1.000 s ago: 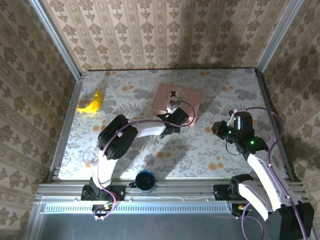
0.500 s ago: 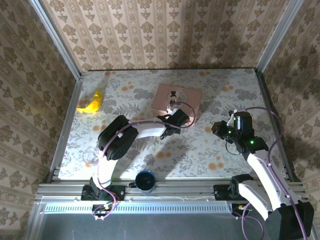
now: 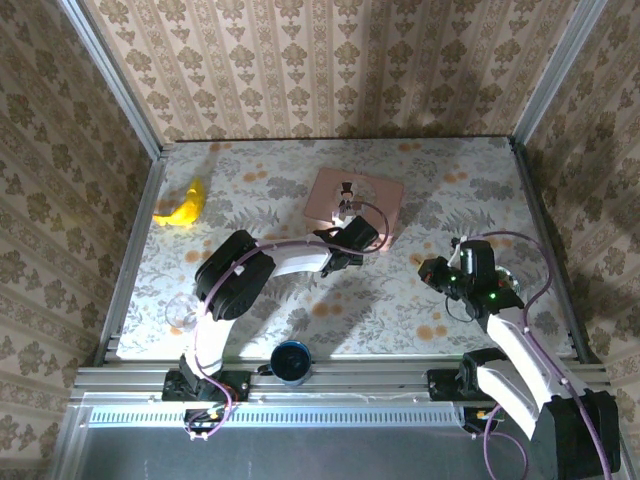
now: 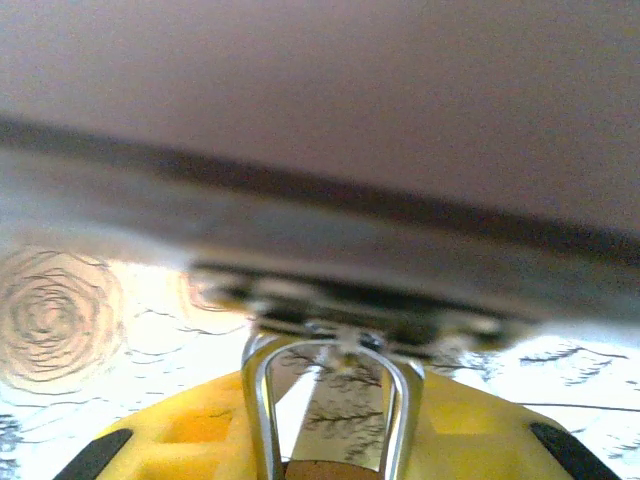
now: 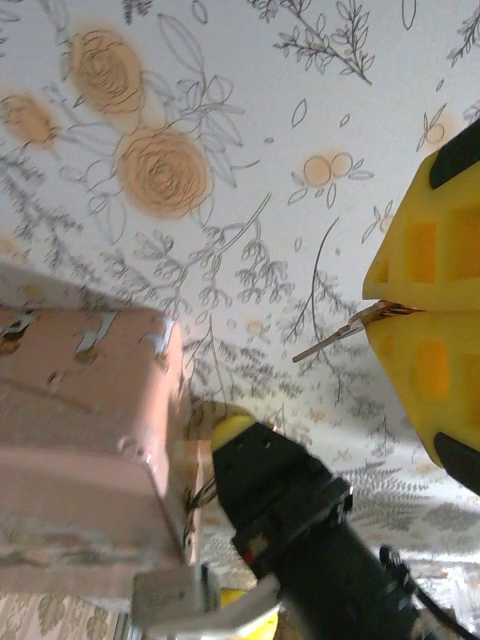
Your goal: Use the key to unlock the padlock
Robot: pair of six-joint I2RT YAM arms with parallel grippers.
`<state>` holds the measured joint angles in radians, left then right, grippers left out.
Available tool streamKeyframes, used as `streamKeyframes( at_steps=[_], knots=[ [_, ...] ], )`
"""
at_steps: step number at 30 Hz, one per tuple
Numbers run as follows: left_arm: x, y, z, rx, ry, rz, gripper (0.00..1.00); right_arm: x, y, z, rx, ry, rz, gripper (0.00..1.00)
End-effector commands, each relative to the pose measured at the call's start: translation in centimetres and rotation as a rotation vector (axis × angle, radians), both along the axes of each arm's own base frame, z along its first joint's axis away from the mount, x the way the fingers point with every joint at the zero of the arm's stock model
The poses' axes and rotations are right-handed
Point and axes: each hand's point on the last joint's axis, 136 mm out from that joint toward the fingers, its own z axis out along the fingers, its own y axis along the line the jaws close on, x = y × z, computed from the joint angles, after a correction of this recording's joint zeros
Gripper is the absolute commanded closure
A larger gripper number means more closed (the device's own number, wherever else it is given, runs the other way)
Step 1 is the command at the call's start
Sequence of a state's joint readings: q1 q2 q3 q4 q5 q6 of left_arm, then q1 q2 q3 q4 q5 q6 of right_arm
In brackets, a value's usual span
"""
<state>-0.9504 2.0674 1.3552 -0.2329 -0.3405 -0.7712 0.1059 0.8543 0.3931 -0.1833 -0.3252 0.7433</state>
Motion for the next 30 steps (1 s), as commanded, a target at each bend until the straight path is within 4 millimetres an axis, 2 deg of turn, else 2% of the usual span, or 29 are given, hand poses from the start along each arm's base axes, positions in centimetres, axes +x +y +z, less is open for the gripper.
streamKeyframes(
  at_steps=[1,3,6,11,14,19,22,24,26,30],
  knots=[
    [1.3,-2.1,1.3,-0.15,0.026,0.046,1.0,1.0,0.6,0.9,0.032,-0.068,0.011,1.0],
    [2.0,-2.2,1.5,-0.191,0.028,0.089,1.0,1.0,0.6,0.8,0.024,-0.068,0.014,1.0],
    [3.1,-0.9,1.6,-0.204,0.0,0.199,1.0,1.1,0.3,0.9,0.01,-0.076,0.009,1.0],
    [3.8,3.6,2.8,-0.197,-0.134,0.377,1.0,1.6,0.7,0.7,0.012,-0.078,0.032,1.0],
    [3.3,6.4,3.0,-0.178,-0.166,0.449,1.0,2.1,1.1,0.2,0.006,-0.061,0.062,1.0],
    [1.2,11.4,3.2,-0.135,-0.215,0.571,1.0,3.3,2.0,-0.3,0.015,-0.043,0.111,1.0],
    [0.0,13.6,3.7,-0.118,-0.239,0.626,1.0,3.9,2.5,-0.6,0.02,-0.036,0.137,1.0],
    [-0.7,13.9,4.0,-0.105,-0.246,0.635,1.0,4.2,2.8,-0.7,0.017,-0.03,0.151,1.0],
    [-1.1,13.4,4.1,-0.101,-0.242,0.623,1.0,4.3,3.0,-1.0,0.012,-0.023,0.162,1.0],
    [-1.5,9.7,3.0,-0.15,-0.158,0.574,1.0,4.1,3.1,-1.8,0.001,0.002,0.168,1.0]
  ],
)
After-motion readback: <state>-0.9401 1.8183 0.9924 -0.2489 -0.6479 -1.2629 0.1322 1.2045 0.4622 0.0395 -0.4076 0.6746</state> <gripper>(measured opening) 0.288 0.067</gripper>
